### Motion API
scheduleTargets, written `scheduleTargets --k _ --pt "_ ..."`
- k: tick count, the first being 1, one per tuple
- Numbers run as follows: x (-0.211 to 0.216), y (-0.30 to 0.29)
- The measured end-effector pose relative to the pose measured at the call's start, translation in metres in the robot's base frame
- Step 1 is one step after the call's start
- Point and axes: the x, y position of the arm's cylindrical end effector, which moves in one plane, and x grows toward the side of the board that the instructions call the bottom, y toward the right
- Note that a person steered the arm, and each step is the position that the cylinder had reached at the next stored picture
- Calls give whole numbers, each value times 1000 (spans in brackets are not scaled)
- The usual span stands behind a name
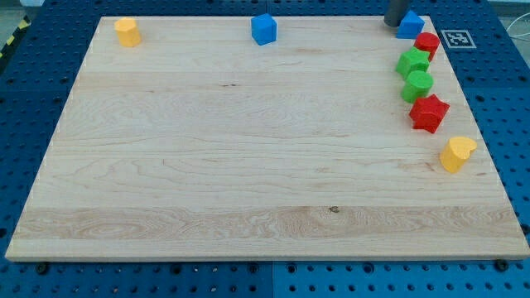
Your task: Move the yellow heart towards top left
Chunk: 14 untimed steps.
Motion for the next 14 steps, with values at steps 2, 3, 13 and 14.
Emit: scheduleTargets --k 2,3,13,14 --pt "8 -88" --pt "68 -89" --pt "287 8" --pt "277 9"
